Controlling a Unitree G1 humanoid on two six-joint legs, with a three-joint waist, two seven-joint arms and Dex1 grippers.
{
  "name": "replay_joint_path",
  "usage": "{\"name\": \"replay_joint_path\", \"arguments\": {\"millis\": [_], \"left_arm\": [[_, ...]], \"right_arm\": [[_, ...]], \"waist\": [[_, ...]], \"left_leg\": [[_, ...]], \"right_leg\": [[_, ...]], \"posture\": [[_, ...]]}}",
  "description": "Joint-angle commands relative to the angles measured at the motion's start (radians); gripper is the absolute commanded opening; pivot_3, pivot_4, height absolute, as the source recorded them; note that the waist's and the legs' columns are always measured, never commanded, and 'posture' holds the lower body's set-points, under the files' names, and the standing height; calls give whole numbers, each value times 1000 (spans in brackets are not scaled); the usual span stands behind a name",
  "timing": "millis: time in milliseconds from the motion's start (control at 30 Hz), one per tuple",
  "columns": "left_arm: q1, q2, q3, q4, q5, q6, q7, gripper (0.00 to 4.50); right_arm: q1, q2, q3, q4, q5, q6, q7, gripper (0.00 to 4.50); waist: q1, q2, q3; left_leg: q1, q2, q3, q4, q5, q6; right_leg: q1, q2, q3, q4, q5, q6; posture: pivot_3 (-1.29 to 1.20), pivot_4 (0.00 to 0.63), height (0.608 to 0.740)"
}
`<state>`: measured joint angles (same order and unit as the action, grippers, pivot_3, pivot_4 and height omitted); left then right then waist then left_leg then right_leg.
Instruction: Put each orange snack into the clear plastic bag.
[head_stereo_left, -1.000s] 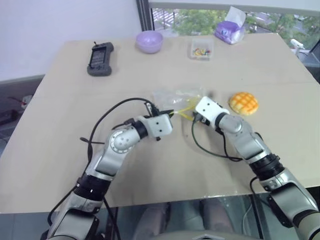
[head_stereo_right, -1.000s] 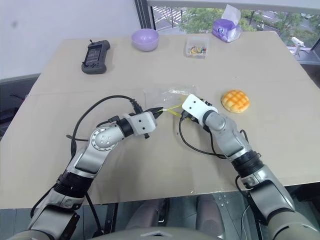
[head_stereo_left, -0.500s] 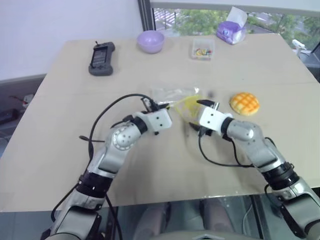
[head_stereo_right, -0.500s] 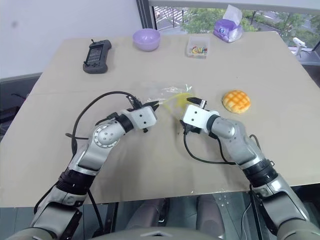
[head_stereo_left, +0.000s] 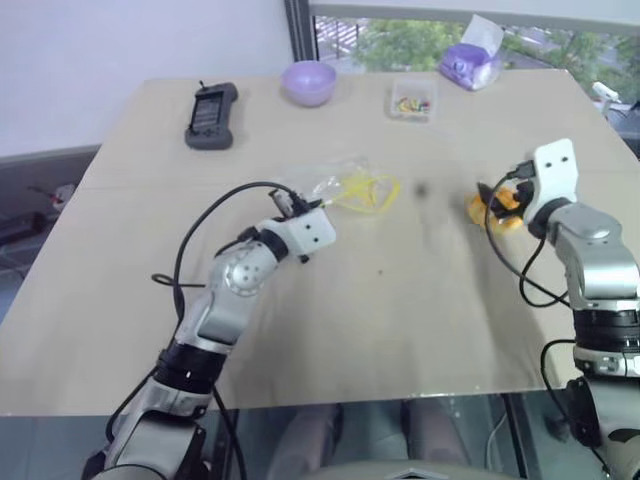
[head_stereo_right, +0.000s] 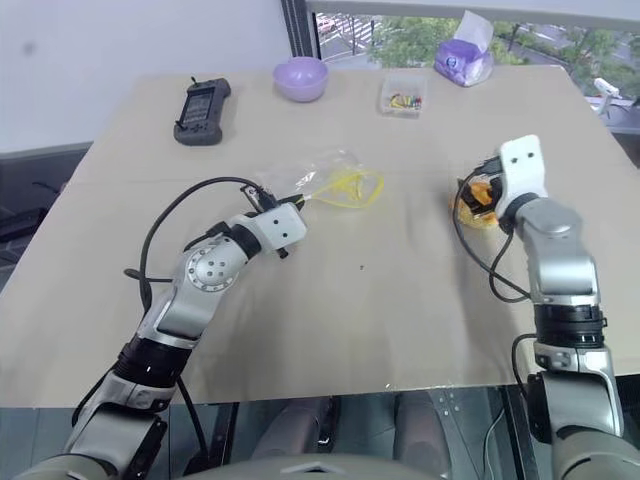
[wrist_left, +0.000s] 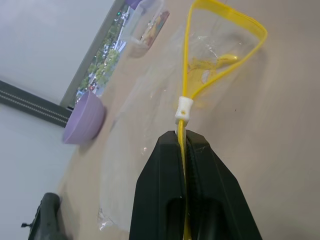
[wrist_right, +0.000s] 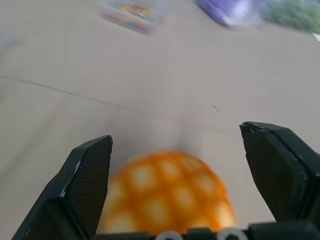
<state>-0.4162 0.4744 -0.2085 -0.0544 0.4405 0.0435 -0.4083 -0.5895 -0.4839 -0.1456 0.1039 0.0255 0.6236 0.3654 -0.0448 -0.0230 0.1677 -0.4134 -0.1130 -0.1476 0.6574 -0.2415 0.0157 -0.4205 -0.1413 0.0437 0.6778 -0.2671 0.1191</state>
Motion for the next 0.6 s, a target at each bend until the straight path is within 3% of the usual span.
{"name": "replay_joint_path", "arguments": {"millis": [33, 400, 600], "left_arm": [[-10, 5, 4, -9, 9, -3, 10, 0], [-11, 18, 14, -4, 10, -4, 11, 0], [-17, 17, 11, 5, 8, -10, 9, 0]], "right_arm": [[-29, 24, -48, 68, 36, 16, -40, 4447], [-39, 104, -159, 84, 219, 175, -54, 4447], [7, 68, -96, 98, 168, 199, -70, 4447]], "waist": [[1, 0, 0], [2, 0, 0], [3, 0, -2]], "left_leg": [[0, 0, 0, 0, 0, 0], [0, 0, -1, 1, 0, 0], [0, 0, -1, 1, 0, 0]], "right_leg": [[0, 0, 0, 0, 0, 0], [0, 0, 0, 0, 0, 0], [0, 0, -1, 0, 0, 0]], "posture": [[0, 150, 740], [0, 150, 740], [0, 150, 740]]}}
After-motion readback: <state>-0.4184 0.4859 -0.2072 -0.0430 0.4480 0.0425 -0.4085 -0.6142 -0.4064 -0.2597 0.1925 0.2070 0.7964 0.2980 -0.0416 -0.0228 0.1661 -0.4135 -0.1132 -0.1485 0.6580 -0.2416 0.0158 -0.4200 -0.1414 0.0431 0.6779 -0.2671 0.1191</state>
